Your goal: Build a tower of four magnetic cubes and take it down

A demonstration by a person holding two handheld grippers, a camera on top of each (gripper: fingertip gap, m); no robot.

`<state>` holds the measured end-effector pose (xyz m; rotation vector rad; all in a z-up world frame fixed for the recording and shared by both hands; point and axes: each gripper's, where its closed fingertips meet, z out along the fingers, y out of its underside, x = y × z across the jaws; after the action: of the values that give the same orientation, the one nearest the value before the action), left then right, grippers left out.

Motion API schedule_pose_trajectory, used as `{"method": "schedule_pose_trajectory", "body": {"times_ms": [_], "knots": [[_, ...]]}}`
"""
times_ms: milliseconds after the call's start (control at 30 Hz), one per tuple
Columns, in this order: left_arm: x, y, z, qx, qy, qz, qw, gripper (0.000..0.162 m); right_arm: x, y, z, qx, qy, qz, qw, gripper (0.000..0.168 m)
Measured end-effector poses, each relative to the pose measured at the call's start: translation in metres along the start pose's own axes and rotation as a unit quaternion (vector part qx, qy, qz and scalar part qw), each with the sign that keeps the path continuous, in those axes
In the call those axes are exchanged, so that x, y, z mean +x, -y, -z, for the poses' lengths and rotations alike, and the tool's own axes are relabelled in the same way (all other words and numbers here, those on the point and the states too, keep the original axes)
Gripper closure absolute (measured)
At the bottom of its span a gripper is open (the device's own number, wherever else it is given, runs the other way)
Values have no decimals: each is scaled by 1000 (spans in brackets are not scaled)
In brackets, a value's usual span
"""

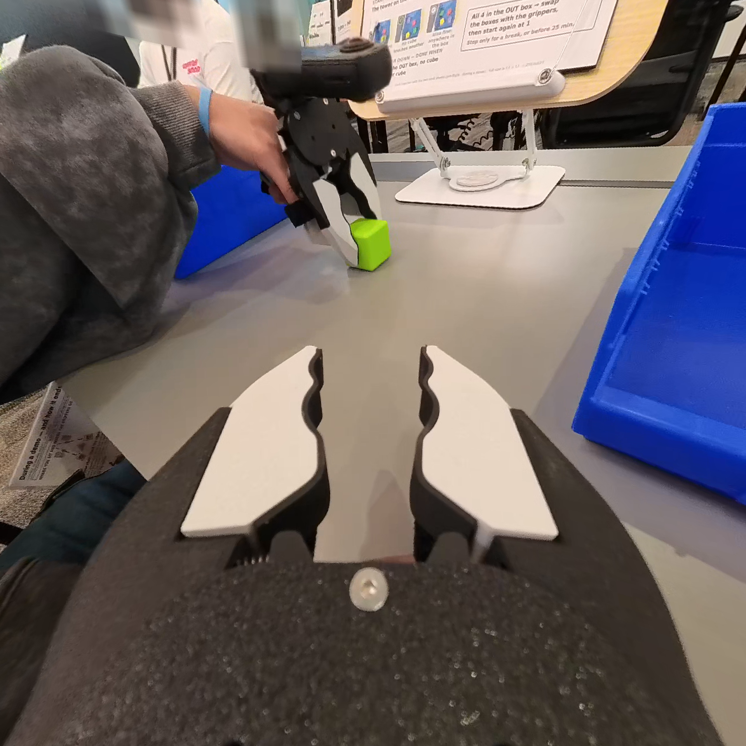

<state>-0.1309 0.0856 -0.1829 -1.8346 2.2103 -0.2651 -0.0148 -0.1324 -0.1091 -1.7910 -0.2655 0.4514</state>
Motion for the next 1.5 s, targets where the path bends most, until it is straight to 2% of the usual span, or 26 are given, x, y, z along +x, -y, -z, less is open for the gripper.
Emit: {"method": "schedule_pose_trajectory", "body": {"times_ms": [200, 300, 400, 533, 633, 733, 800, 933, 1033, 1100, 1233, 1367, 1500], "knots": [[2, 5, -2, 10, -16, 38, 999, 113, 0, -1, -1, -3, 1, 1, 1000, 123], [5, 2, 8, 4, -19, 64, 998, 104, 0, 0, -1, -2, 1, -1, 1000, 123], [11, -1, 44, 20, 14, 83, 996, 94, 0, 0, 0, 0, 1, -3, 1000, 123], [40, -4, 122, 119, 126, 102, 980, 92, 2, 0, 2, 3, 0, -6, 1000, 123], [69, -31, 177, 200, 234, 158, 938, 94, 1, 0, 3, 5, 1, -8, 1000, 123], [133, -45, 196, 308, 229, 183, 905, 88, -1, 0, 2, 5, 4, -7, 1000, 123], [172, -56, 193, 358, 227, 207, 882, 90, -5, 0, 0, 3, 11, -7, 1000, 123], [222, -93, 168, 393, 245, 301, 833, 91, -12, -1, -6, -3, 16, 7, 1000, 123], [240, -122, 160, 438, 294, 372, 764, 98, -15, -1, -9, -7, 21, 7, 1000, 123], [250, -137, 157, 467, 296, 406, 728, 100, -18, -1, -11, -8, 25, 6, 1000, 123], [253, -157, 165, 482, 298, 435, 699, 101, -21, -4, -13, -17, 25, 17, 999, 122], [245, -165, 164, 482, 290, 442, 699, 102, -20, -3, -13, -14, 26, 9, 1000, 122], [210, -166, 188, 428, 305, 383, 760, 97, -19, -2, -11, -9, 27, 3, 1000, 122]]}}
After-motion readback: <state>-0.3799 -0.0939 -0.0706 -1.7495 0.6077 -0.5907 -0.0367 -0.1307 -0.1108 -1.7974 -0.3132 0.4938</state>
